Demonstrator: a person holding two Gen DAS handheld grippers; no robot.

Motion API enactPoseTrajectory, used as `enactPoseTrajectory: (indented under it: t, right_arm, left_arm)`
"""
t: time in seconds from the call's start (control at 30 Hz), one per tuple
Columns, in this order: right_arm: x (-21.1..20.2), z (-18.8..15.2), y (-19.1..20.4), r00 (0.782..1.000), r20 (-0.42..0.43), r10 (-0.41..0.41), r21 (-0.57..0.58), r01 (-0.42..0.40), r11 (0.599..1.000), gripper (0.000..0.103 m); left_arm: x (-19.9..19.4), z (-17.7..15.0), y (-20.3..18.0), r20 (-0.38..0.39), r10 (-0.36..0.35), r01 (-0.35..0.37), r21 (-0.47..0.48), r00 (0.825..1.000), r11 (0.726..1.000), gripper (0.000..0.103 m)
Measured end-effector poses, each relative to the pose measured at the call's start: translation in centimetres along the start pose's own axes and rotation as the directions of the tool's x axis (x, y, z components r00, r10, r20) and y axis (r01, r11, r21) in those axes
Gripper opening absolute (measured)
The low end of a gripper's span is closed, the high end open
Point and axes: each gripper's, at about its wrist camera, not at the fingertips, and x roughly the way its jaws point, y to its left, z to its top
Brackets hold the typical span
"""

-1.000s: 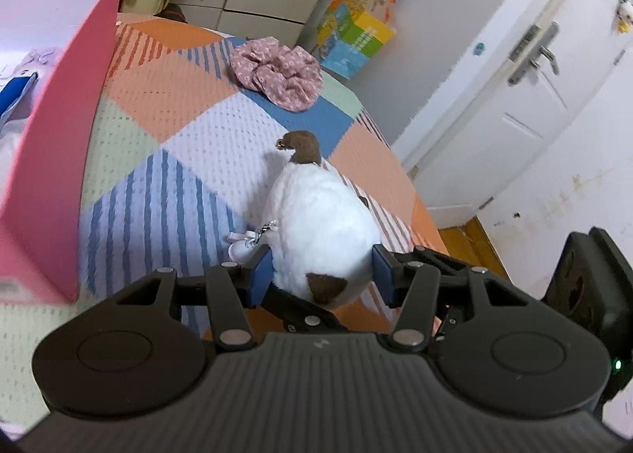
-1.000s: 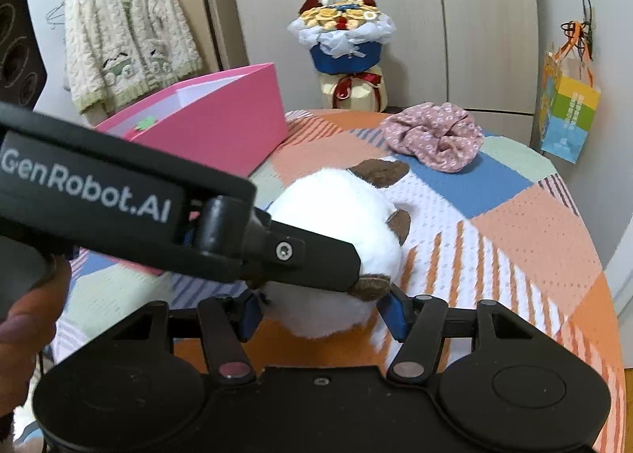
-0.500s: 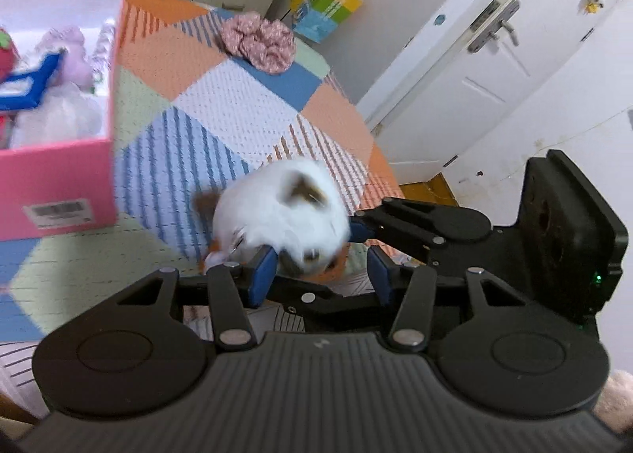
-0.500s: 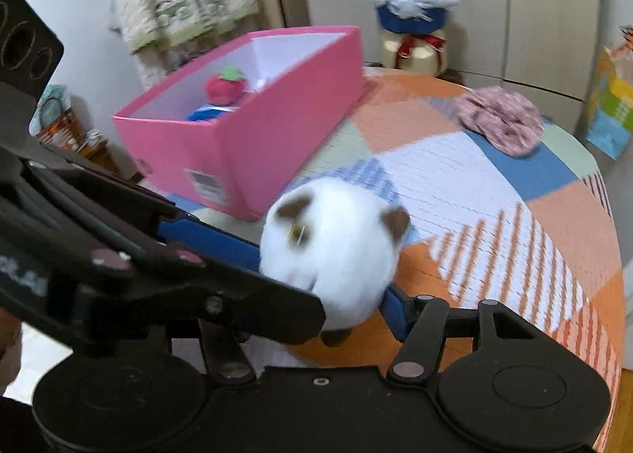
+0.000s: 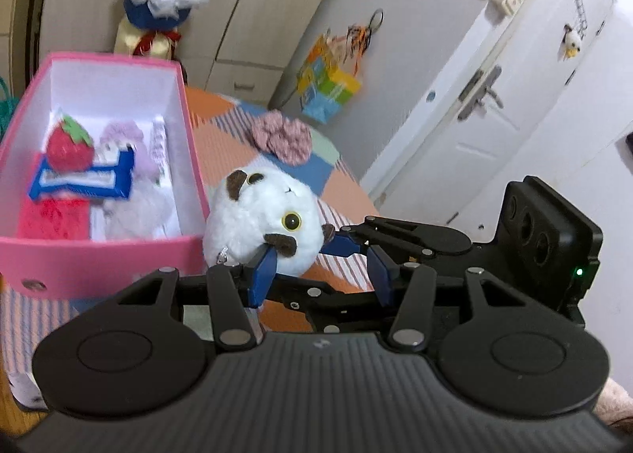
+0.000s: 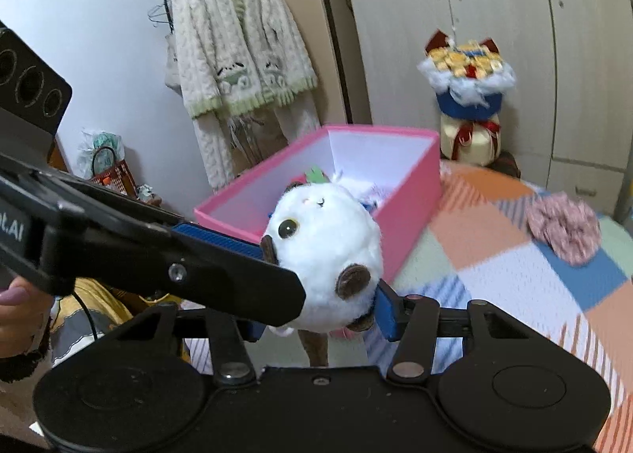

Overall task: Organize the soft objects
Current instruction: 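Lift the cat plush with the left gripper and carry it over the pink box, then lower the cat plush into the box and open the left gripper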

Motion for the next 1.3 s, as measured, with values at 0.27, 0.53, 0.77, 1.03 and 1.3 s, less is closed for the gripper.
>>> enactPoseTrajectory:
  t: [0.27, 0.53, 0.77, 1.03, 1.3]
  right_arm:
    - [1.5, 3.8, 1.5, 0.997, 0.079, 0.000, -0.049, 0.004, 0.999, 0.058]
    - [4.4, 7.9, 1.0, 0.994, 0.111, 0.021, -0.019, -0.019, 1.000, 0.058]
    - [11.7, 9.1, -1.6, 0.999, 0.012, 0.040, 0.017, -0.040, 0.999, 0.058]
    - [17.9, 9.2, -4.0, 0.996, -0.071, 0.053, 0.025, -0.052, 0.998, 0.061]
    - [16.6, 8.6, -4.4, 0.999, -0.038, -0.008, -0.088, 0.005, 0.996, 0.066]
  left_arm:
    - [-2.5, 3.2, 2.1, 0.100, -0.008, 0.007, 0.012, 0.995, 1.000, 0.049]
    - [-2.0, 7.6, 5.6, 0.113, -0.005, 0.006, -0.012, 0.994, 1.000, 0.049]
    - [2.5, 8.6, 12.3, 0.105, 0.034, -0.017, -0.160, 0.994, 0.987, 0.049]
    - [6.2, 9.3, 16.6, 0.136, 0.140, -0.111, -0.200, 0.981, 0.973, 0.048]
    - [6.1, 8.5, 15.6, 0.192, 0.261, -0.244, -0.104, 0.946, 0.964, 0.053]
